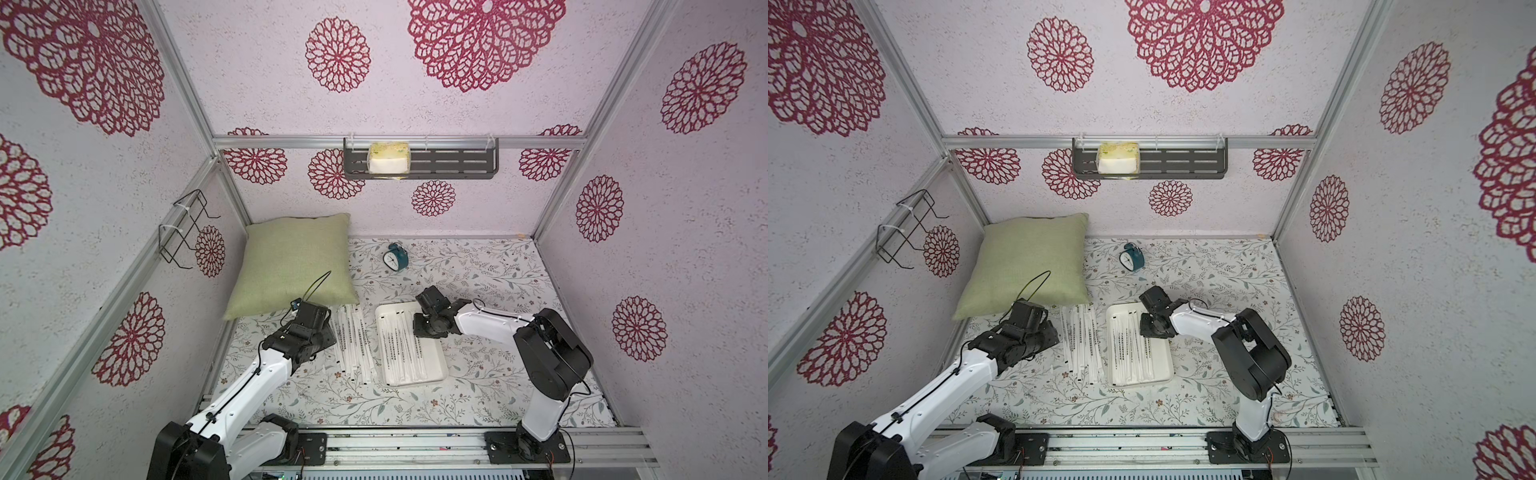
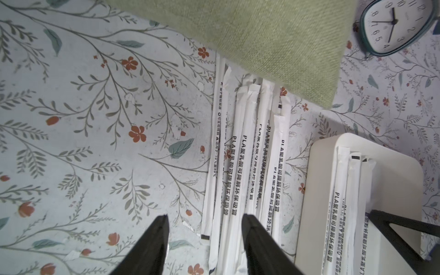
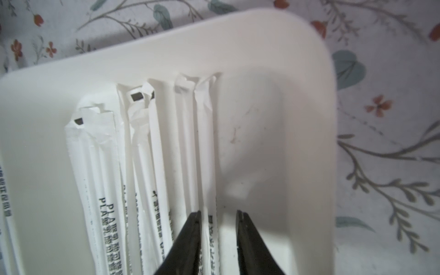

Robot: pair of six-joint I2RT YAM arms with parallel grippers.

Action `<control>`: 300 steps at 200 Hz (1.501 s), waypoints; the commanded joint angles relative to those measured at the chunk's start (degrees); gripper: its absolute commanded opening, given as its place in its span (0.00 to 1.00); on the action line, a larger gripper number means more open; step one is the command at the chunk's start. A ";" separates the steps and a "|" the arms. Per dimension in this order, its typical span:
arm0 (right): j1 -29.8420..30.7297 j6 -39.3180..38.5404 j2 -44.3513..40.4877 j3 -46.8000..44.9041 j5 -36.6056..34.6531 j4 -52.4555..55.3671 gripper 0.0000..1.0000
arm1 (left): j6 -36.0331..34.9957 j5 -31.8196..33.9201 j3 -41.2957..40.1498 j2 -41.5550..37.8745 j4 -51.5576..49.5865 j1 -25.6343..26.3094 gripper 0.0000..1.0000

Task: Put the straws into the storage box
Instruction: Place the straw in the storage box, then pick up the straw from the center of the board.

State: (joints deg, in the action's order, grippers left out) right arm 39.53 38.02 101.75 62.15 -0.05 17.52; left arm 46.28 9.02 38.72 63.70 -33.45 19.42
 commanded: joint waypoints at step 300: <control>0.20 1.55 -11.22 -2.47 -0.39 -3.84 0.34 | -4.27 -2.04 6.11 21.30 0.56 0.62 0.35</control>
State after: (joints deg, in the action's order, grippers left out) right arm 39.55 39.07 91.46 59.86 -1.02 14.50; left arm 42.46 6.37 42.04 82.96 -34.04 19.92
